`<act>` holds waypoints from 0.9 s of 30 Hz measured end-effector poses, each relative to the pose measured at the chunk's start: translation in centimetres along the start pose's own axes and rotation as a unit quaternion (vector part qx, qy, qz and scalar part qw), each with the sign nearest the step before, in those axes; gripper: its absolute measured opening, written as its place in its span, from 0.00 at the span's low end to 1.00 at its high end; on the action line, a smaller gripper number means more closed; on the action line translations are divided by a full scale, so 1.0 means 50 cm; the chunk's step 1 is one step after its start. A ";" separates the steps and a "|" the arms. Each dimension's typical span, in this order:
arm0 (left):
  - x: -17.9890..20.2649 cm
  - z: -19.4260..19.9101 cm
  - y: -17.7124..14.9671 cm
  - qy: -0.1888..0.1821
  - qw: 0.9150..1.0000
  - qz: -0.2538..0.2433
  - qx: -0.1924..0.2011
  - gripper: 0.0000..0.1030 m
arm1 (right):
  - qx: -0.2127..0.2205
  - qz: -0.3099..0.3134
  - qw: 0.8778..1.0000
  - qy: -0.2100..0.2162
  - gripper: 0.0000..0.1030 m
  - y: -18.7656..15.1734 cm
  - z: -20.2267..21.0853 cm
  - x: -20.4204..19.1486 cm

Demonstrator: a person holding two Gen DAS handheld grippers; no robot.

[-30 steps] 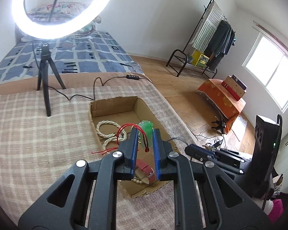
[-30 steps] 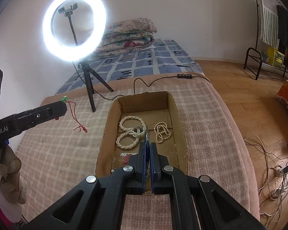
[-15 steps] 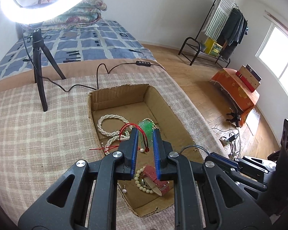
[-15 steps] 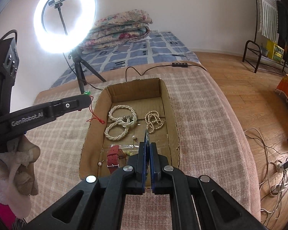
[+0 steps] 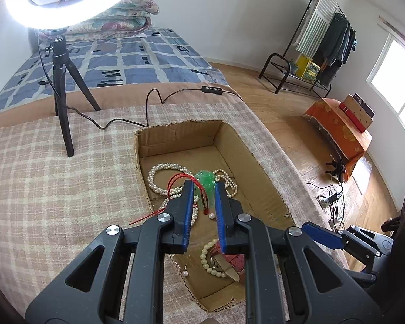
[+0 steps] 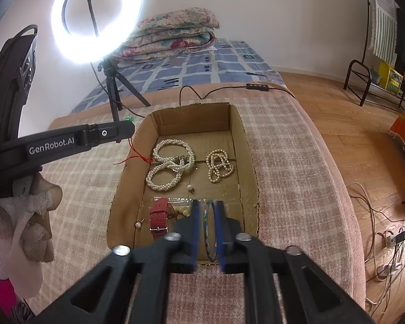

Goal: Organize jewelry

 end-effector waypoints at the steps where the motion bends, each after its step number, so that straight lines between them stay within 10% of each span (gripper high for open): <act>1: 0.000 0.001 0.000 -0.001 1.000 0.000 0.000 0.19 | 0.000 0.002 1.000 0.000 0.30 0.000 0.000 -0.003; 4: 0.000 0.008 0.002 0.003 1.000 0.001 0.008 0.44 | -0.004 0.007 1.000 -0.008 0.44 -0.004 -0.002 -0.006; 12: -0.005 0.024 0.009 0.006 1.000 0.007 0.024 0.62 | 0.019 0.016 0.999 -0.040 0.83 -0.003 0.014 -0.006; 27: -0.019 0.076 0.007 0.017 0.999 0.011 0.039 0.68 | 0.039 0.003 0.998 -0.051 0.93 0.005 0.044 -0.009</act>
Point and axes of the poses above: each gripper's, at about its wrist camera, not at the fingertips, and z roughly against the way its jaws point, x to its right, y to its top, the point moved 6 cm from there along -z, roughly the way its jaws point, and after that the axes turned 9 degrees about -x, right-handed, at the moved point
